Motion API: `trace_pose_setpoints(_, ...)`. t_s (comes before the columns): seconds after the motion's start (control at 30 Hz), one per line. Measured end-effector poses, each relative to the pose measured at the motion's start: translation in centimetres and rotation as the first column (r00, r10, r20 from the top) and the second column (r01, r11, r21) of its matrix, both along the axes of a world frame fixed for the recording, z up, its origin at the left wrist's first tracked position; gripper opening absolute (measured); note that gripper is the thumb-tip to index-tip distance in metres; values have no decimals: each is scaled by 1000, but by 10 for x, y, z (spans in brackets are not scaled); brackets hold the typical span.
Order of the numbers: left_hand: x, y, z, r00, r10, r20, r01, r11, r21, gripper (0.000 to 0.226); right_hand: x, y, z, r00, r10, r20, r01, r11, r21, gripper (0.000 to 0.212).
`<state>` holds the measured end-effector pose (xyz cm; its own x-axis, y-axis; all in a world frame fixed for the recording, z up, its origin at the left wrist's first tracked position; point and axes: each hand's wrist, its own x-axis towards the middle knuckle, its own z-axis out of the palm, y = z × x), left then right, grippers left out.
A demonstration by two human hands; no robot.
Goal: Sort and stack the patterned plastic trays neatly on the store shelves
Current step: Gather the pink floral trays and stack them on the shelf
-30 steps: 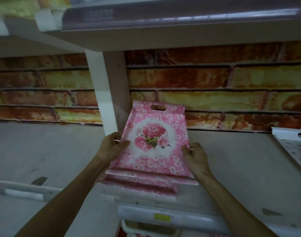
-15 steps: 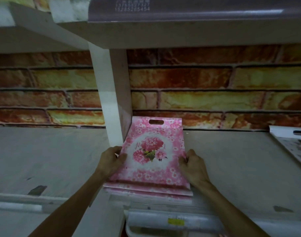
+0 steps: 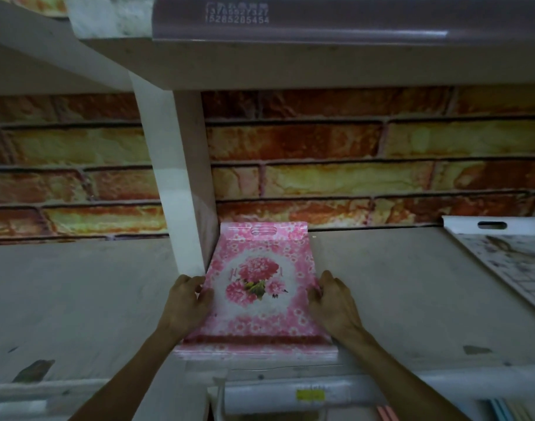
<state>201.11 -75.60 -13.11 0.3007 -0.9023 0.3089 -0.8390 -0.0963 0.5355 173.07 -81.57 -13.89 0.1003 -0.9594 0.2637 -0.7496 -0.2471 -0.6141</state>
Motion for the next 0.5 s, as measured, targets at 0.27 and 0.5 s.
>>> trace_pose_setpoints(0.27, -3, 4, 14, 992, 11, -122, -13, 1000, -15, 31, -22, -4, 15, 990, 66, 128, -70, 997, 34, 19)
trace_pose_setpoints(0.5, -79, 6, 67, 935, -264, -236, 187, 934, -306, 12, -100, 12, 59, 940, 98, 328, -27, 976, -215, 21)
